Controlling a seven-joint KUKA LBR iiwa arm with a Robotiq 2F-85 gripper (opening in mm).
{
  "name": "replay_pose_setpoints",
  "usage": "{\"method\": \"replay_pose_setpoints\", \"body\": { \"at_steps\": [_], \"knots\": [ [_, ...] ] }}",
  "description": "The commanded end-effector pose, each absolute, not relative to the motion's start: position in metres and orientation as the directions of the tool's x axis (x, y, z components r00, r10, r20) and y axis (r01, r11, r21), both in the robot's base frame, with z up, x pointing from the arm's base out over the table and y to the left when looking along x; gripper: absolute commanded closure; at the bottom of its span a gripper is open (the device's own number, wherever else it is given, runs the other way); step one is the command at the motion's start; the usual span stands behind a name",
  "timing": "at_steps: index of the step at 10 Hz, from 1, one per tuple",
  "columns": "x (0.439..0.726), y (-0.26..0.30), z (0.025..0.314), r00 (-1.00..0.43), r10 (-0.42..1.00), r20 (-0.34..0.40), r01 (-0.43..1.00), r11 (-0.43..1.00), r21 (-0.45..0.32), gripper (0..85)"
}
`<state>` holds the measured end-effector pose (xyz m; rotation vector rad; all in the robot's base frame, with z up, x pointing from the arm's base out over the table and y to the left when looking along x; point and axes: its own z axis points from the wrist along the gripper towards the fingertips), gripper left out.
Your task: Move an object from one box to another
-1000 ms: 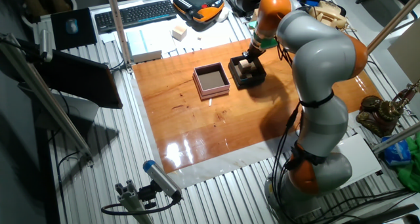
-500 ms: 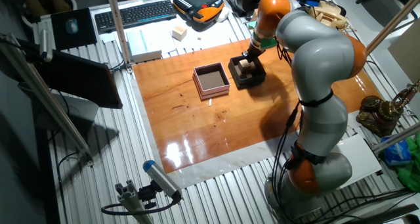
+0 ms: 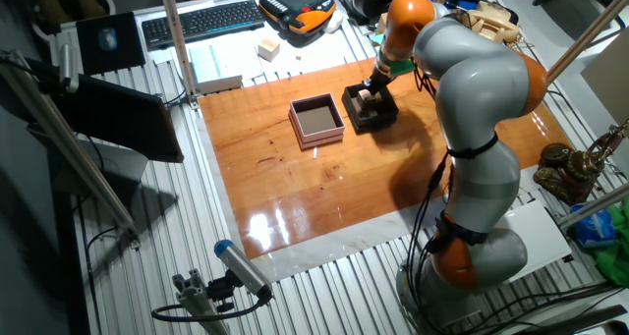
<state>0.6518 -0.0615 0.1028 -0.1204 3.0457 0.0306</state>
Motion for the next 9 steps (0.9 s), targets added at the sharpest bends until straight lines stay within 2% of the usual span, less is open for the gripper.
{"method": "replay_pose_setpoints", "body": {
  "at_steps": [1,2,3,9],
  "knots": [
    [0.6506,-0.0598,0.1018,-0.992,-0.071,-0.104,-0.072,0.997,0.01,51.0],
    [0.6495,-0.0584,0.0999,-0.991,-0.062,-0.116,-0.063,0.998,0.007,17.0],
    [0.6485,-0.0579,0.0979,-0.991,-0.06,-0.122,-0.061,0.998,0.01,0.0],
    [0.6487,-0.057,0.0945,-0.993,-0.04,-0.115,-0.04,0.999,0.002,0.0]
  ]
}}
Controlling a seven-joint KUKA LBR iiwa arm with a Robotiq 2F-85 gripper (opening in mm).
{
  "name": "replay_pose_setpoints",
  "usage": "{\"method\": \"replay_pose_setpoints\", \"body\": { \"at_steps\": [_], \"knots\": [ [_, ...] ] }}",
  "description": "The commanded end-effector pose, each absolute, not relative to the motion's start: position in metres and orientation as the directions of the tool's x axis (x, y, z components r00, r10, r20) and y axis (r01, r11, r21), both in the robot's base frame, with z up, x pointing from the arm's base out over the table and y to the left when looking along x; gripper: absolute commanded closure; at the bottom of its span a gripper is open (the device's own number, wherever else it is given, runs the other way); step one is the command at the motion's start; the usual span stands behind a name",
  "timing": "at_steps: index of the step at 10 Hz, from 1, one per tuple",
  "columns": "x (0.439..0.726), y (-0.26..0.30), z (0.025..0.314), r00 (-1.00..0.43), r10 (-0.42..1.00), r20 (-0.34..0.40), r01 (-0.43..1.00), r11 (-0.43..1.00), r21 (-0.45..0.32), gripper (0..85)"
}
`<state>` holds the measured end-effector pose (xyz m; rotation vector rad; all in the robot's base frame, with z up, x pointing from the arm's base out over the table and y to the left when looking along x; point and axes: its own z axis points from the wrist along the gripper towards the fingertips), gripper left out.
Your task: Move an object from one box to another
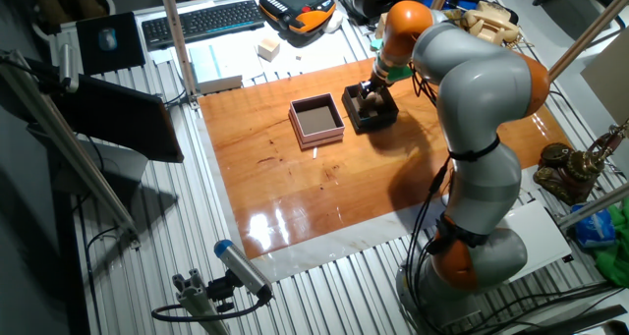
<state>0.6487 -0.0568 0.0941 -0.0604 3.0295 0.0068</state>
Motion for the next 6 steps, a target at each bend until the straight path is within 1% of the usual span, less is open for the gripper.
{"method": "replay_pose_setpoints", "body": {
  "at_steps": [1,6],
  "knots": [
    [0.649,-0.056,0.091,-0.994,-0.034,-0.1,-0.034,0.999,0.003,0.0],
    [0.65,-0.055,0.08,-0.996,-0.014,-0.083,-0.014,1.0,0.002,0.0]
  ]
}}
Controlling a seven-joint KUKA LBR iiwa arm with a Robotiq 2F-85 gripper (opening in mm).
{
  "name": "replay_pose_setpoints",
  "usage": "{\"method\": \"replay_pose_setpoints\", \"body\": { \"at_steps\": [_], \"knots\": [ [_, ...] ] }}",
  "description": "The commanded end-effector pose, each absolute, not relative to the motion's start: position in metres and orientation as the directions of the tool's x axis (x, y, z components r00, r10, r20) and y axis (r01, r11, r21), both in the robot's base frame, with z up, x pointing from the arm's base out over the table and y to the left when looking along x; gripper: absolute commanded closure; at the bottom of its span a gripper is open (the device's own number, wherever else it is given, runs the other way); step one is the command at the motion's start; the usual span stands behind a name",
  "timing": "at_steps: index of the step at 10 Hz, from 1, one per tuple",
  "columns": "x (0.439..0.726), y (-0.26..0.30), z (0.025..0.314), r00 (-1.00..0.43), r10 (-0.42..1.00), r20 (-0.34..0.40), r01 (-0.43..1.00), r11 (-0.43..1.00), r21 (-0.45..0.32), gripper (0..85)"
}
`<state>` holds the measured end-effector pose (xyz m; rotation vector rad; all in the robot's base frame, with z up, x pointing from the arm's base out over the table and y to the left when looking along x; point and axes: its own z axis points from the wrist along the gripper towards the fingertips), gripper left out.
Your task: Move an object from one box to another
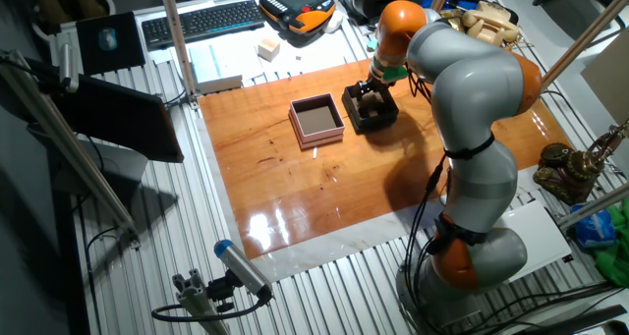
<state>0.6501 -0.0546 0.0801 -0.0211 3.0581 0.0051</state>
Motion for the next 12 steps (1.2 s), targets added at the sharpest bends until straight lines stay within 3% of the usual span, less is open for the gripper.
{"method": "replay_pose_setpoints", "body": {
  "at_steps": [1,12],
  "knots": [
    [0.65,-0.055,0.079,-0.996,-0.011,-0.086,-0.011,1.0,0.004,0.0],
    [0.652,-0.057,0.067,-0.997,-0.01,-0.076,-0.011,1.0,0.013,0.0]
  ]
}}
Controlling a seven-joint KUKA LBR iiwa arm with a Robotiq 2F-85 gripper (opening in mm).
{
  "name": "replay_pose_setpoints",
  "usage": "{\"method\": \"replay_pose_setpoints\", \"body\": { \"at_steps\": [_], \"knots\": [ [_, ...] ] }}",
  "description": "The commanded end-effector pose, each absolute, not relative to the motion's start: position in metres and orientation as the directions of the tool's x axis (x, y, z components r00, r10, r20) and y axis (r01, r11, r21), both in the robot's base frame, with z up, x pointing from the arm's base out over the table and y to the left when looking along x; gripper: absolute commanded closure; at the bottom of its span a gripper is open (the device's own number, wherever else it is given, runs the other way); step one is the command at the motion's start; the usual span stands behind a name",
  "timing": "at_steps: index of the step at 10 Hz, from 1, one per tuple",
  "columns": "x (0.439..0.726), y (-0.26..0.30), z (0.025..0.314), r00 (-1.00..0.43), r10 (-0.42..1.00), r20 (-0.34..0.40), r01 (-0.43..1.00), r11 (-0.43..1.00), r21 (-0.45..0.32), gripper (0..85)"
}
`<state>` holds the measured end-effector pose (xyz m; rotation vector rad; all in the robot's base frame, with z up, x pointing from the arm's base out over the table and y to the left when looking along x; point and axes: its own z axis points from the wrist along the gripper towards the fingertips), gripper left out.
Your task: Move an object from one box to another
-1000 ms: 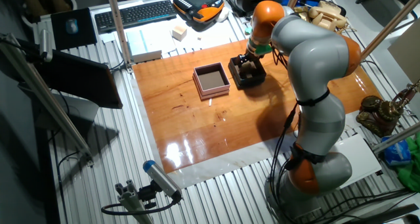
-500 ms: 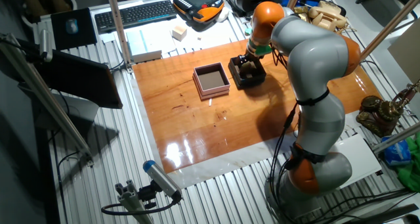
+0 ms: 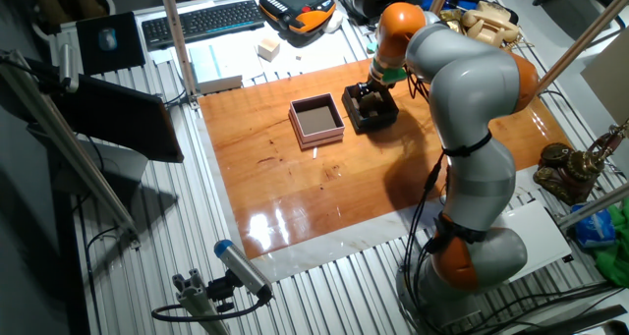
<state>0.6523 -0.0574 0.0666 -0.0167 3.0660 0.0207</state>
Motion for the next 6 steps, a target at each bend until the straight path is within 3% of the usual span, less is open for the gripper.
{"method": "replay_pose_setpoints", "body": {
  "at_steps": [1,5,6],
  "knots": [
    [0.6525,-0.0574,0.0665,-0.997,-0.009,-0.076,-0.01,1.0,0.012,0.0],
    [0.6525,-0.0574,0.0626,-0.998,-0.009,-0.068,-0.01,1.0,0.009,0.0],
    [0.6527,-0.0574,0.0627,-0.998,-0.017,-0.066,-0.017,1.0,0.008,17.0]
  ]
}}
